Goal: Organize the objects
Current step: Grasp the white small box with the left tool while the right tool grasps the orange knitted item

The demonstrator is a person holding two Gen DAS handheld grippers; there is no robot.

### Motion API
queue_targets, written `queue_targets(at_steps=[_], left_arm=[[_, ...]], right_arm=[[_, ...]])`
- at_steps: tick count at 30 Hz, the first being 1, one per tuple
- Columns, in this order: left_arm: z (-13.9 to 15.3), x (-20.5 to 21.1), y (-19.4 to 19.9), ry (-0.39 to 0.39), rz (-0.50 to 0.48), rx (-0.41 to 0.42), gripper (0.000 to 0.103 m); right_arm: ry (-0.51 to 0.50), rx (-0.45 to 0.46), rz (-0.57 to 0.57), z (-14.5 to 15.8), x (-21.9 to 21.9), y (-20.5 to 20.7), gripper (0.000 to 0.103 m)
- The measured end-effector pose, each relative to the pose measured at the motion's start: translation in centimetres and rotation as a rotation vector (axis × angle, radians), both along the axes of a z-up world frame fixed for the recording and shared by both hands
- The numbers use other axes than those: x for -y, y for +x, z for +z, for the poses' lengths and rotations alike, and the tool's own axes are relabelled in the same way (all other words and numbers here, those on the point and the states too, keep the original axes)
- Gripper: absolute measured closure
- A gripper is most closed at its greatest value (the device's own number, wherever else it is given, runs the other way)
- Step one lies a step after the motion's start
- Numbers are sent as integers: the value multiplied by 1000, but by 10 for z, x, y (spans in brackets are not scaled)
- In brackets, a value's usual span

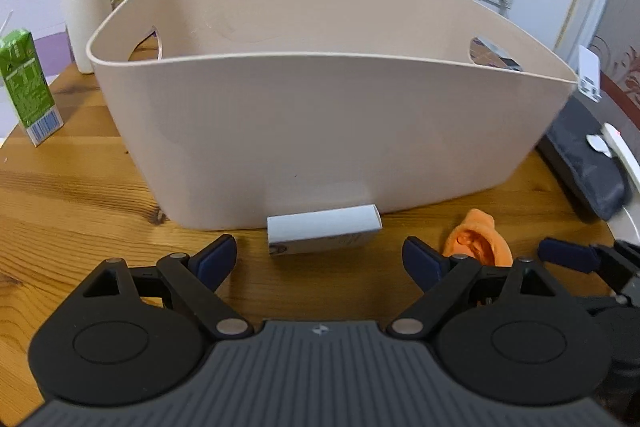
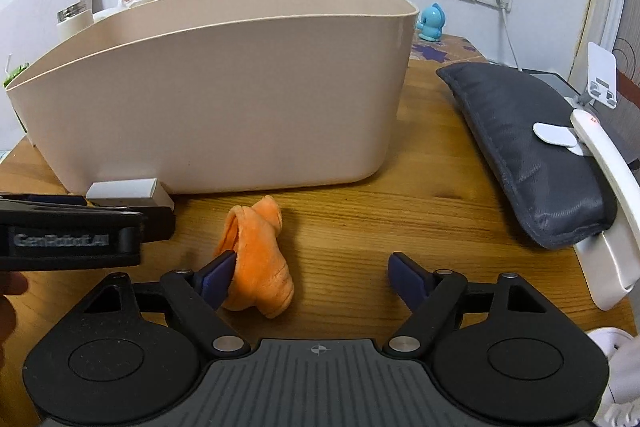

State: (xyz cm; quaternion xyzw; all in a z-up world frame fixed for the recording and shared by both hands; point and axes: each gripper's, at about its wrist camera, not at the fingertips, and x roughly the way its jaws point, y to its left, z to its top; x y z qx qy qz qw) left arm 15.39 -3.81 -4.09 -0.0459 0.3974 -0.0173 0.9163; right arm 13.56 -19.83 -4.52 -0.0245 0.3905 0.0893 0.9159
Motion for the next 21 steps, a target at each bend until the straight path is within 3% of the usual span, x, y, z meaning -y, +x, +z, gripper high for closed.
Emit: queue_targets(at_steps=[6,8,9,11,12,21], left_arm=[[-4,-1,5,-34,48,18,15],[-3,-2,4,-35,66,24,21],[-2,-3,3,-22,72,29,30],[-1,-3,3,2,57,33,41],[-1,-5,3,4,43,30,41],[5,-24,-11,-16,-3,16,42]], right_arm=[[6,19,-1,0,-1,6,33],[14,20,-3,1,-1,8,52],[19,21,-4,2,-2,9,57],[28,20,-2,3,-4,10,81],[36,17,-1,4,-4,11,85],[35,28,-15,11,-11,0,92]])
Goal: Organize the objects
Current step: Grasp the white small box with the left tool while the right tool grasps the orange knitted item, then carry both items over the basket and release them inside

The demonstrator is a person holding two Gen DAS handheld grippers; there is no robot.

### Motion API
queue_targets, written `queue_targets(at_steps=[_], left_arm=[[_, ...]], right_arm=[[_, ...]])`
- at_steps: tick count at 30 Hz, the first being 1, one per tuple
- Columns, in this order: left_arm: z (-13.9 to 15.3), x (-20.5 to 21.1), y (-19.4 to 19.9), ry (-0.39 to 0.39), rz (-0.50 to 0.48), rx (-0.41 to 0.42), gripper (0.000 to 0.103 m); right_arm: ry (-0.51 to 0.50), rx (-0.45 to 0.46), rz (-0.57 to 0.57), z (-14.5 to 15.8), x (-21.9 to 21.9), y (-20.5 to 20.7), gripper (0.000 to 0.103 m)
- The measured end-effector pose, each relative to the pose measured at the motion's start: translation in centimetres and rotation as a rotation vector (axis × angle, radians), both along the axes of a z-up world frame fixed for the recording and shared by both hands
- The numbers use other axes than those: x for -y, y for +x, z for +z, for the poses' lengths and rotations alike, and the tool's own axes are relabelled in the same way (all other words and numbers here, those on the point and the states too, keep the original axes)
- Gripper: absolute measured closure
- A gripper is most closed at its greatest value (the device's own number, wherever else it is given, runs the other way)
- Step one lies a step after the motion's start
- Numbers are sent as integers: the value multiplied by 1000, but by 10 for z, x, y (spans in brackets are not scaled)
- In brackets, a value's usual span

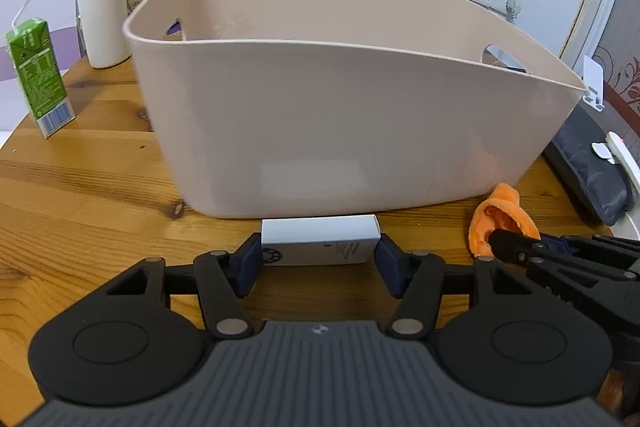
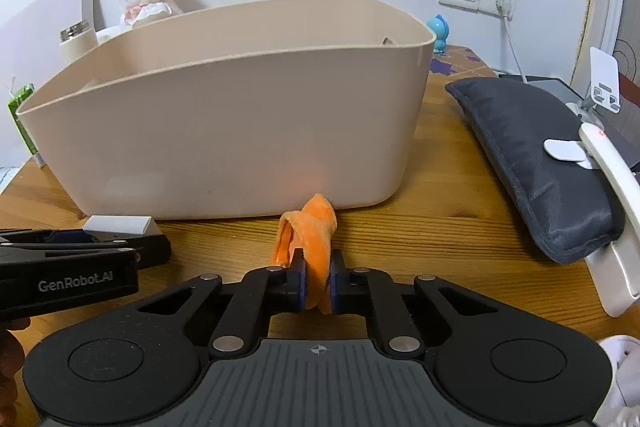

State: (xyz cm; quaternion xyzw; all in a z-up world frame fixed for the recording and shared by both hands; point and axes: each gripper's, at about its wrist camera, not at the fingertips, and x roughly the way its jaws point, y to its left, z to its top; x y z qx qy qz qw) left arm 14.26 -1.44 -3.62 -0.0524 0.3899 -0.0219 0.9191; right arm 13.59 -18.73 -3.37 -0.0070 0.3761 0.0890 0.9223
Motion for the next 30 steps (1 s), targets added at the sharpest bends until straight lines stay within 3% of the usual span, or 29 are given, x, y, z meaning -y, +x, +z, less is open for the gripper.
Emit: queue_targets(at_steps=[13,17,21,30], left_arm=[[46,-16,-47,6,-52,124,42],[66,-19,-51,4,-44,177,42],[84,-16,-52,59,-46,240,42],[116,-12,-33,78,-57,312,42]], right_arm=[[58,154,-25,59,9,-36,92],[74,209,-22,79,9,-40,92],[78,260,-12,98,6,-40,92],[82,326,-2,124,-11,-16,92]])
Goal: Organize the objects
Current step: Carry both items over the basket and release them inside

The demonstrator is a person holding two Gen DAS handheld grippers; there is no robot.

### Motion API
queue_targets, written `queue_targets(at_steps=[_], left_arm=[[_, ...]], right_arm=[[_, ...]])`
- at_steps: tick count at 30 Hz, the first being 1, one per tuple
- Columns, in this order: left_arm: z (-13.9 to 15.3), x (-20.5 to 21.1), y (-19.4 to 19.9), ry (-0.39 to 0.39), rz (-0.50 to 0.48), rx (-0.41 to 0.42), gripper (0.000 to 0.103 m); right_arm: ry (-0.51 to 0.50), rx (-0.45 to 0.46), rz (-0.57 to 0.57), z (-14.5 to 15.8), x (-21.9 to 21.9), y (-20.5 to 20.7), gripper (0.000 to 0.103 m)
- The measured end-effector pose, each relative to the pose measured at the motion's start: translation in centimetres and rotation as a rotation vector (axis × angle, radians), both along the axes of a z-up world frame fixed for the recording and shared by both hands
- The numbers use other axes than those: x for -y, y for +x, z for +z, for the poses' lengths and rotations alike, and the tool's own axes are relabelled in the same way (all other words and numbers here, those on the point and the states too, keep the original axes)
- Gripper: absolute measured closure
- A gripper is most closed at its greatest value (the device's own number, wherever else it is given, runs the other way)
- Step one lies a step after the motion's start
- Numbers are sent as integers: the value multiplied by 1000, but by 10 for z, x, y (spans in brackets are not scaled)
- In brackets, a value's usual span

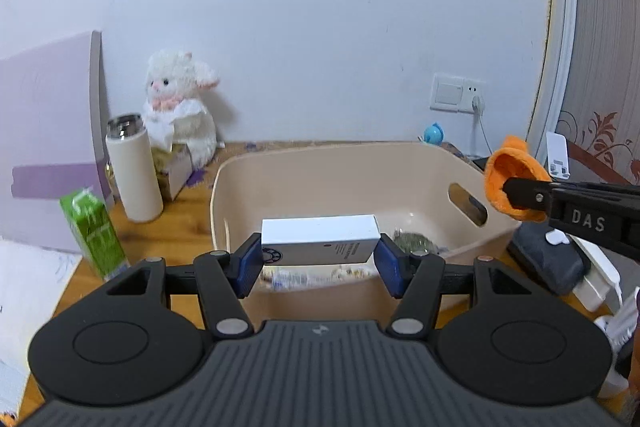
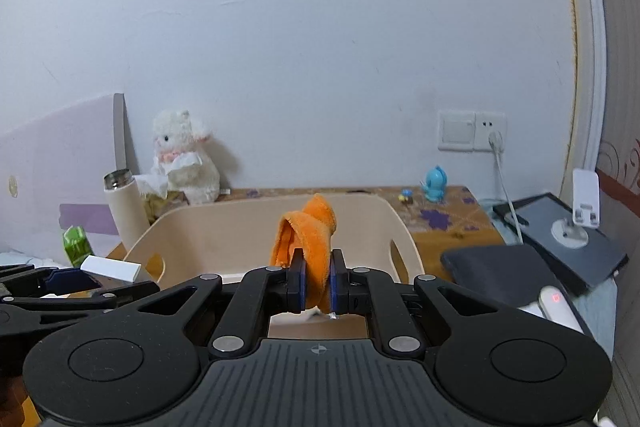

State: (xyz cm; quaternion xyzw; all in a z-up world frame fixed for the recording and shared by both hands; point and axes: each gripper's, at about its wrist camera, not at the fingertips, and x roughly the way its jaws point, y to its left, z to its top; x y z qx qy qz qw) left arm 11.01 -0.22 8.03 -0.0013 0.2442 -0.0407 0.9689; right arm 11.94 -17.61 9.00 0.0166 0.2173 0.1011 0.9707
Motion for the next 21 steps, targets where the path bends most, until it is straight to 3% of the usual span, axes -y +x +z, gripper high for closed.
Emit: queue_targets(at_steps=[10,17,21], left_arm=[[-5,8,61,13,16,-67,42],[-29,18,99,83,19,-161,42],[-44,21,110,96,13,-223,41]], right_arm=[[-19,-40,-19,-3,-20,45,92],[-34,-137,-12,-23,-26,73,92],[-92,-191,-23,-42,-30,86,91]])
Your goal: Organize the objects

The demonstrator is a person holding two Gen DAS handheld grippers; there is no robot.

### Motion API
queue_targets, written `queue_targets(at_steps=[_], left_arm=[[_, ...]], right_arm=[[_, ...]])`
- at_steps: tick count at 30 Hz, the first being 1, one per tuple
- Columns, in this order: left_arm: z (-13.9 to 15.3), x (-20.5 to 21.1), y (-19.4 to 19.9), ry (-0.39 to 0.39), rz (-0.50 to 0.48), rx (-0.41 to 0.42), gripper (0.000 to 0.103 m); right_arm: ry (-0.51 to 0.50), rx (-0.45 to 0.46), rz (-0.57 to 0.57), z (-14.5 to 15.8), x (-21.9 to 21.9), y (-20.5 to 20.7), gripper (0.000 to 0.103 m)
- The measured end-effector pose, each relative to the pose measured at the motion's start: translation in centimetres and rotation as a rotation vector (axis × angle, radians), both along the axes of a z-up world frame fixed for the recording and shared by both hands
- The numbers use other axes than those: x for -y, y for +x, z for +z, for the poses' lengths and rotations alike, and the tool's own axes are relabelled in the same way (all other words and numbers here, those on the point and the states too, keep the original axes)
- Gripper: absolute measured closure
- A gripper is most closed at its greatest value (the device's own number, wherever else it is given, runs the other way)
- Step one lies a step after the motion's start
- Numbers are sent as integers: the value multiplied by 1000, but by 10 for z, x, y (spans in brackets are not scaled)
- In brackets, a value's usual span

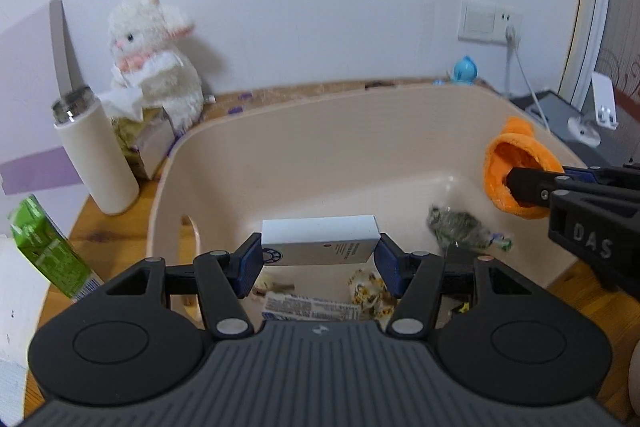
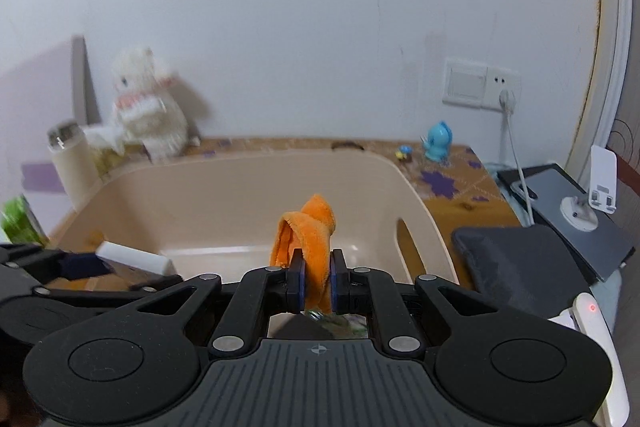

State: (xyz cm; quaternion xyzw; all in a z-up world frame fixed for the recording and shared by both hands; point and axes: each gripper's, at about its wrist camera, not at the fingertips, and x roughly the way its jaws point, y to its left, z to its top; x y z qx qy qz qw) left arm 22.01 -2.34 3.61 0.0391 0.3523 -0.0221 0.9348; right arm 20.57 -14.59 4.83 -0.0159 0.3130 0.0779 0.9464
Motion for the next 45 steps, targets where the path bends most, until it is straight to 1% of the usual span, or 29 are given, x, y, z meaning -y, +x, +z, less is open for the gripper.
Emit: queue_targets(at_steps=[1,2,3,4,5,6,8,9,10,11,12,14,18,23,30,33,37,42,45], left_arm=[[-3,0,3,1,-4,-17,41],[-6,0,4,2,-10,-33,41],[-8,0,5,-1,-17,-47,41],[-9,-1,5,-10,-13,-51,41],[-9,-2,6,-15,-10,-58,40],[-9,-3,7,-18,-9,-66,36],[-7,-6,6,-24,-17,-67,32],[-6,-6,5,-30,-26,-64,31],[-4,-6,2,-27,-28,-59,30],[-2,-6,0,-19,-23,-52,24],[1,-6,-3,-12,-18,-36,19],[7,-6,-10,-6,-15,-9,17],[18,-11,-23,-22,-2,3,16],[30,-13,-42,-35,-12,6,13],[44,-20,-79,-70,-8,23,13],[50,-24,-94,-60,0,28,13],[55,-31,-111,-68,10,29,13],[57,-33,-133,-50,2,31,13],[58,-34,-145,-59,-4,27,12]], right_arm=[[-2,-18,3,-3,1,3,91],[2,-31,5,-6,1,4,88],[7,-40,4,-8,3,5,84],[7,-43,2,-9,4,5,76],[8,-43,0,-9,5,4,71],[12,-43,0,-9,7,3,71],[29,-43,9,-7,10,1,59],[36,-39,14,-5,11,-1,55],[38,-32,14,-3,13,-4,49],[38,-24,14,-1,14,-6,44],[39,-17,14,1,15,-7,42],[47,-11,18,7,18,-12,35],[55,2,30,16,23,-25,26],[49,14,40,26,28,-44,15],[99,15,56,34,39,-75,12],[90,22,64,37,40,-88,11],[80,30,76,39,39,-106,10],[55,47,85,41,38,-128,8],[40,57,76,42,39,-139,8]])
